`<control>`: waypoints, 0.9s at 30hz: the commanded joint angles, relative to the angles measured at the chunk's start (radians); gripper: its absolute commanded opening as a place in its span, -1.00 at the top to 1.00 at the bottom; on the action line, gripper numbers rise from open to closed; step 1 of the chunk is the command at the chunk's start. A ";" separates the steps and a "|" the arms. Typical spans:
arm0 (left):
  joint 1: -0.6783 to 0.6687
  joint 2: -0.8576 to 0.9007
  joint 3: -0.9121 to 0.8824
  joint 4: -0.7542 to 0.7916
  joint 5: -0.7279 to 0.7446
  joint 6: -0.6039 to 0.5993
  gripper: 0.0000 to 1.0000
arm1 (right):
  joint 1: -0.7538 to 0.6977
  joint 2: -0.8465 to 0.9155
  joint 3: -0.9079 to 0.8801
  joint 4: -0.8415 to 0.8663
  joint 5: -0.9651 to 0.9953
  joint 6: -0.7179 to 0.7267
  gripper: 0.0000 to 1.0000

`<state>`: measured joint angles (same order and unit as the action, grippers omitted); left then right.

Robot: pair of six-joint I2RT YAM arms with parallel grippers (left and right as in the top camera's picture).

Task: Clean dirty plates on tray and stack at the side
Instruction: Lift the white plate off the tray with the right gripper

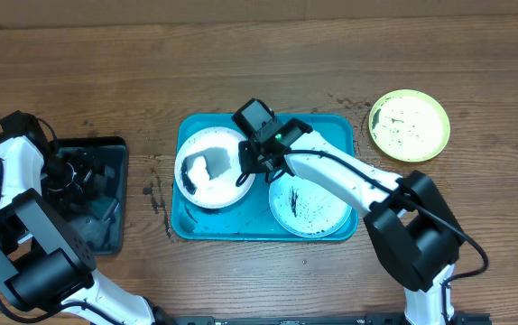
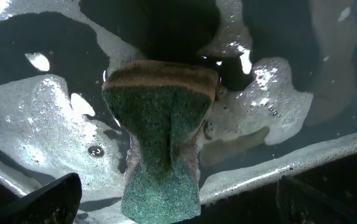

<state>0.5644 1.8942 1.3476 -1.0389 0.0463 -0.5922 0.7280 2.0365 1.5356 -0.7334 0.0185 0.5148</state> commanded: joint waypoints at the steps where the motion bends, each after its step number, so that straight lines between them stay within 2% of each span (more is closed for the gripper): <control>1: -0.002 0.002 0.003 0.002 0.009 0.009 -0.99 | -0.003 -0.100 0.084 -0.034 0.154 -0.085 0.93; 11: -0.002 0.002 0.003 0.002 0.009 0.009 -0.99 | 0.025 -0.126 0.208 -0.178 0.507 -0.283 0.93; 15: -0.002 0.002 0.003 0.002 0.009 0.009 -0.99 | 0.076 -0.126 0.232 -0.193 0.642 -0.449 0.93; 22: -0.002 0.002 0.003 0.002 0.009 0.009 -0.99 | 0.207 -0.126 0.233 -0.163 1.017 -0.641 0.93; 27: -0.002 0.002 0.003 0.002 0.009 0.009 -0.99 | 0.280 -0.125 0.233 -0.041 1.145 -0.831 0.93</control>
<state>0.5644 1.8946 1.3476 -1.0389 0.0494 -0.5922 0.9752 1.9469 1.7355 -0.8310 0.9813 -0.1436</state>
